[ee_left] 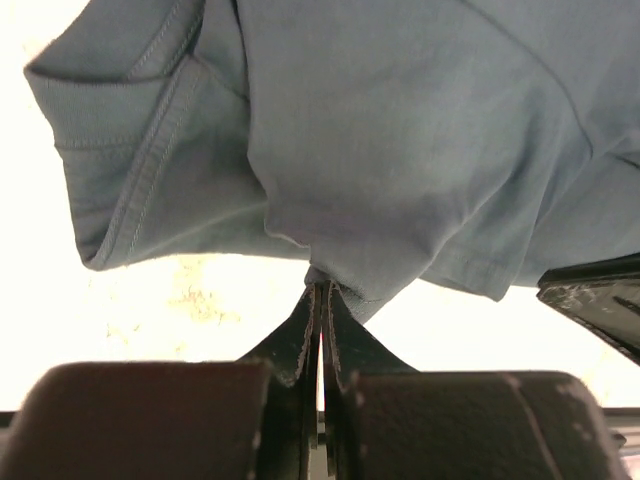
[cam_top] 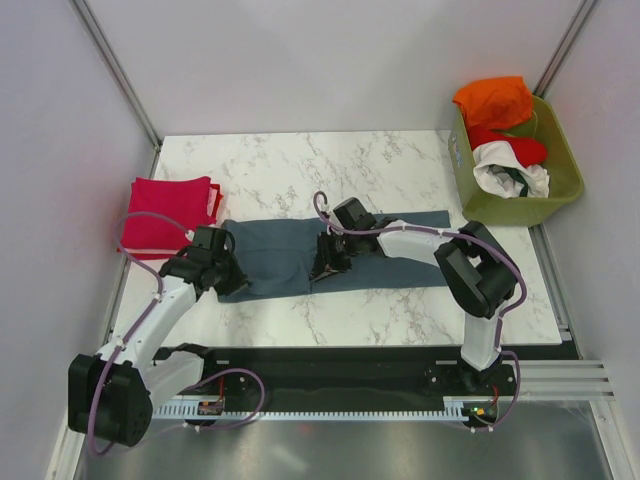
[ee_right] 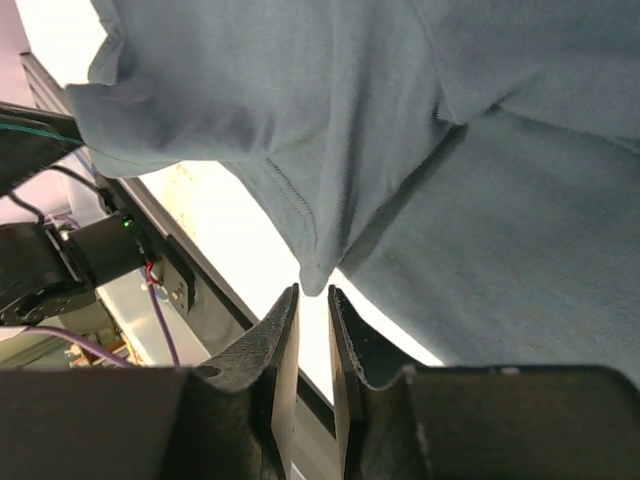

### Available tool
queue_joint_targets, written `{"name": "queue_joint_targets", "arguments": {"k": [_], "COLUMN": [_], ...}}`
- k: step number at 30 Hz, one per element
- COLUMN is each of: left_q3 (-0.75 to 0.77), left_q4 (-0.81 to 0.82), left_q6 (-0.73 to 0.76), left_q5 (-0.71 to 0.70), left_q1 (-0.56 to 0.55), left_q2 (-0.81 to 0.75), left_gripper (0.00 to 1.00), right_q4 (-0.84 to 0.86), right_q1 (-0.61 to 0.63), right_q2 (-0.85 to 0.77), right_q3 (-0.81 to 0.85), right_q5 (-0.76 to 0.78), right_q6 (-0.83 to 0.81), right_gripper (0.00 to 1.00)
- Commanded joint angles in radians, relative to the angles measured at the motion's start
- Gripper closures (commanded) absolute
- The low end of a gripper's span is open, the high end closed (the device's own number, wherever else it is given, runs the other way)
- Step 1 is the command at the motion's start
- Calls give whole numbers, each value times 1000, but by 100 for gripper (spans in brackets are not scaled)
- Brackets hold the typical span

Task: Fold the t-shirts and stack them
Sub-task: Fold the tshirt

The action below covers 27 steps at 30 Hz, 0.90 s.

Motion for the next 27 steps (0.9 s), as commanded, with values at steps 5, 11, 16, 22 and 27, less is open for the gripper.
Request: {"name": "queue_joint_targets", "arguments": {"k": [5, 11, 16, 22, 27], "left_q3": [30, 35, 21, 15, 15], "left_q4": [-80, -88, -86, -86, -86], "left_q6": [-33, -39, -39, -42, -42], "left_q5": [31, 57, 54, 56, 50], "left_q1": [-6, -8, -8, -8, -9], "left_q2": [-48, -37, -37, -43, -43], "left_gripper": [98, 98, 98, 98, 98], "right_q4": [-27, 19, 50, 75, 79], "right_q1": [0, 31, 51, 60, 63], "right_q2": [-31, -8, 31, 44, 47], "right_q3": [14, 2, 5, -1, -10], "right_q5": [-6, 14, 12, 23, 43], "right_q6": [-35, 0, 20, 25, 22], "right_gripper": [53, 55, 56, 58, 62]}}
